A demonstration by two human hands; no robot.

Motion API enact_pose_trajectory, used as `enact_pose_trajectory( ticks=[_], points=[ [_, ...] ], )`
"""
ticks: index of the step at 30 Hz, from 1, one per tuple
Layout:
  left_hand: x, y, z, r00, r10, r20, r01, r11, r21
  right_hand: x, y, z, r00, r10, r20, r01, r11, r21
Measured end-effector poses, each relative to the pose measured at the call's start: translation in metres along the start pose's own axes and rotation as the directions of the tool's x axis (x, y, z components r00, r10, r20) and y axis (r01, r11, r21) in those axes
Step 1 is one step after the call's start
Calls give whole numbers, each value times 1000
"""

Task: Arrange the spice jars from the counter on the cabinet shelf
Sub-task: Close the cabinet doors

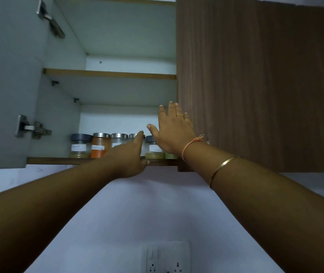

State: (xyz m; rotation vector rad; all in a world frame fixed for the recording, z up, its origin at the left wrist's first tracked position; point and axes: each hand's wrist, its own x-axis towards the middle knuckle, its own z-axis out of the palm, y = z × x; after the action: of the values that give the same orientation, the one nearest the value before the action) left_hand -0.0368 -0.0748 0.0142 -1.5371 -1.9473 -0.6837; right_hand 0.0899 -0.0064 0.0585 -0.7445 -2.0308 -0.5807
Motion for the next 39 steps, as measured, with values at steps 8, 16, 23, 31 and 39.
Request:
enact_pose_trajectory(
  ticks=[8,16,23,31,39],
  points=[
    [-85,-45,-75,999,39,-32,-38,998,47,-24,-95,-48,999,-49,20,48,997,52],
    [-171,-91,-155,981,31,-191,0,987,162,-49,-194,-97,994,-105,23,101,988,116],
    [-218,-125,-212,974,29,-223,39,954,297,-59,-267,-124,990,-142,23,134,971,198],
    [-246,-147,-256,936,17,-351,142,895,423,-53,-327,-156,981,-191,-29,187,901,391],
    [-266,-159,-284,893,48,-447,266,746,611,-49,-364,-182,973,-217,-78,219,761,611]
  ],
)
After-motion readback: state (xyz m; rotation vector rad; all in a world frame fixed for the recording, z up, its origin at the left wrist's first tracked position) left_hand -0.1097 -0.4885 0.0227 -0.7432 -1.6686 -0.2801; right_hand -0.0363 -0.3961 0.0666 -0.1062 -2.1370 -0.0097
